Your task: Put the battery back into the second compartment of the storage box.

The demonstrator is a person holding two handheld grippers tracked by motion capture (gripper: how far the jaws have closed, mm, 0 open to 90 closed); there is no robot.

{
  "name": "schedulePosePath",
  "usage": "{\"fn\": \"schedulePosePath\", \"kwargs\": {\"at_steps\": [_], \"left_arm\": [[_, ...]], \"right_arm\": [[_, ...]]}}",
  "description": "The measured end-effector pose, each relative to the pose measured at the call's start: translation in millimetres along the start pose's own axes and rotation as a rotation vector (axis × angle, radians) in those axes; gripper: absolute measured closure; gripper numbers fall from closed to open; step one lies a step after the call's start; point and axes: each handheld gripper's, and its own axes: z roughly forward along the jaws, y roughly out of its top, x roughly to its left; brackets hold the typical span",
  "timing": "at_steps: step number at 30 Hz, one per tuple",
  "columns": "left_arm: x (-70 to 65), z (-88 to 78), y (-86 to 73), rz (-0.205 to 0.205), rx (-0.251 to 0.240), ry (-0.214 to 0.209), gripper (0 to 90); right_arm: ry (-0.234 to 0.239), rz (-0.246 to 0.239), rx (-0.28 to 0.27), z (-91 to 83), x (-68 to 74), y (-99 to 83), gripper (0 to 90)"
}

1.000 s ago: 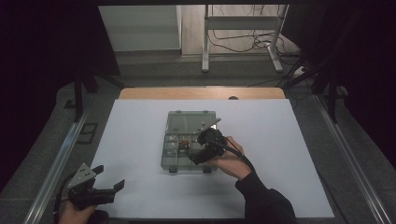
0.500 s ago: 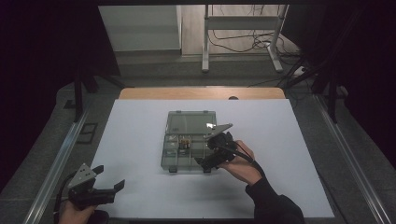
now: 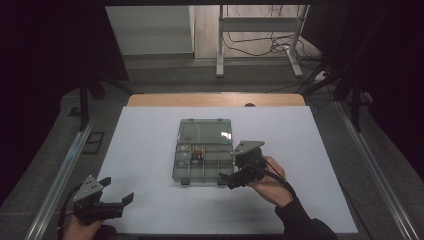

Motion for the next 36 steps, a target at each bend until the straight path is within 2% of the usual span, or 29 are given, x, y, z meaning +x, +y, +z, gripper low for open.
{"fn": "schedulePosePath", "kwargs": {"at_steps": [4,14,29,31,36], "left_arm": [[0.3,-0.1,-0.1,-0.003,-0.002,-0.002,2.9],[0.0,-0.1,0.1,-0.001,-0.001,-0.002,2.9],[-0.2,0.1,0.3,0.0,0.0,0.001,2.9],[-0.2,0.1,0.3,-0.001,0.0,0.001,2.9],[-0.3,0.1,0.3,0.0,-0.001,0.001,2.9]], "right_arm": [[-0.019,-0.011,-0.008,-7.6,1.1,-6.5,0.5],[-0.054,0.023,-0.033,-26.1,1.7,-26.4,1.1],[-0.089,0.117,-0.088,-55.4,-10.0,-71.9,0.8],[-0.079,0.132,-0.081,-58.9,-12.4,-76.2,0.8],[-0.091,0.159,-0.09,-67.5,-15.0,-84.5,0.9]]}}
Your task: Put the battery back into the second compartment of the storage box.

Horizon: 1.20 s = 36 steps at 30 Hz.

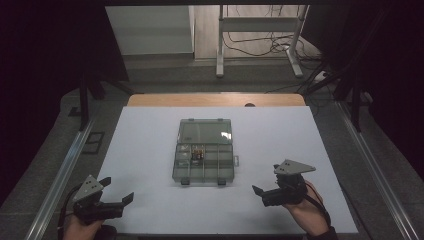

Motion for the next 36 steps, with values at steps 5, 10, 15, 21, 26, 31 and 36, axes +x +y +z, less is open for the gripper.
{"fn": "schedulePosePath", "kwargs": {"at_steps": [5,10,15,21,26,31,36], "left_arm": [[0.1,-0.1,0.0,0.0,0.0,-0.001,2.9],[0.1,-0.2,-0.1,-0.002,-0.002,-0.001,2.9],[0.1,-0.3,-0.1,-0.001,-0.002,-0.001,2.9],[0.0,-0.2,0.0,0.0,-0.002,-0.001,2.9],[0.1,-0.3,0.0,-0.001,-0.002,-0.001,2.9],[-0.1,-0.2,0.0,0.0,-0.002,0.0,2.9],[-0.2,-0.1,0.1,0.0,-0.001,0.001,2.9]], "right_arm": [[-0.024,0.018,-0.008,-6.3,-1.4,-6.2,0.9],[-0.049,0.023,-0.004,-12.5,-2.3,-12.9,0.4],[-0.072,0.022,0.005,-19.0,-3.8,-20.8,0.2],[-0.101,0.031,0.01,-25.7,-9.7,-30.5,0.1],[-0.103,0.051,0.013,-30.3,-13.9,-38.1,0.0],[-0.11,0.073,0.011,-36.2,-17.0,-47.9,0.0],[-0.121,0.098,0.025,-41.3,-18.2,-59.0,0.0]]}}
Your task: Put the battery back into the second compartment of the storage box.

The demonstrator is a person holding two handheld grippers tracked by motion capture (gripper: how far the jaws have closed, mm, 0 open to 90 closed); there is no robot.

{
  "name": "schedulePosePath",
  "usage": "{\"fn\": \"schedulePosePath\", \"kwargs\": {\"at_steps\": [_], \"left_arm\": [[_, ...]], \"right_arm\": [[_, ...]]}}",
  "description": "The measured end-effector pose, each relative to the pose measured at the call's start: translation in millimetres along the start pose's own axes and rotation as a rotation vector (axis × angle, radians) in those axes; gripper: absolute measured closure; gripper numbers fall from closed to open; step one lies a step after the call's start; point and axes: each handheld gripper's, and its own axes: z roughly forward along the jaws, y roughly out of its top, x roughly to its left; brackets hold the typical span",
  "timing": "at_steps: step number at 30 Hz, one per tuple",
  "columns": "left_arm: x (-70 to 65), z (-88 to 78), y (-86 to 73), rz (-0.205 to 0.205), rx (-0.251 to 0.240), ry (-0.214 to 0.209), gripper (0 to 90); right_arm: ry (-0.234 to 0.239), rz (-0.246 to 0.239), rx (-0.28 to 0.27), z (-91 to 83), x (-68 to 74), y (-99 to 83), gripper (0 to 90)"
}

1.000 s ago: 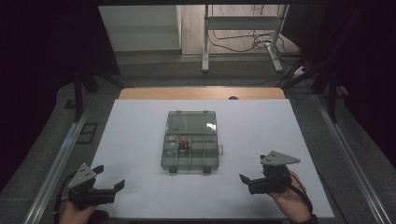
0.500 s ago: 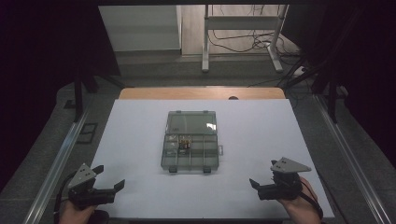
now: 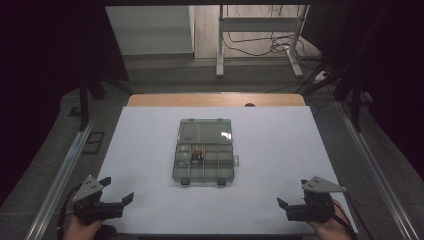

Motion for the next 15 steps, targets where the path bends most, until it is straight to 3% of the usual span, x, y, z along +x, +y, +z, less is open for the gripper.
{"fn": "schedulePosePath", "kwargs": {"at_steps": [6,10,15], "left_arm": [[-0.1,0.1,0.2,0.002,0.001,0.001,2.9],[-0.4,0.2,0.2,0.005,0.001,0.002,2.9],[-0.4,0.3,0.6,0.004,0.0,0.0,2.9]], "right_arm": [[-0.007,0.041,-0.003,-6.2,-2.2,-14.3,0.0],[-0.023,0.075,-0.049,-10.5,-4.5,-17.2,0.0],[-0.018,0.107,-0.06,-11.4,-8.0,-18.6,0.0]]}}
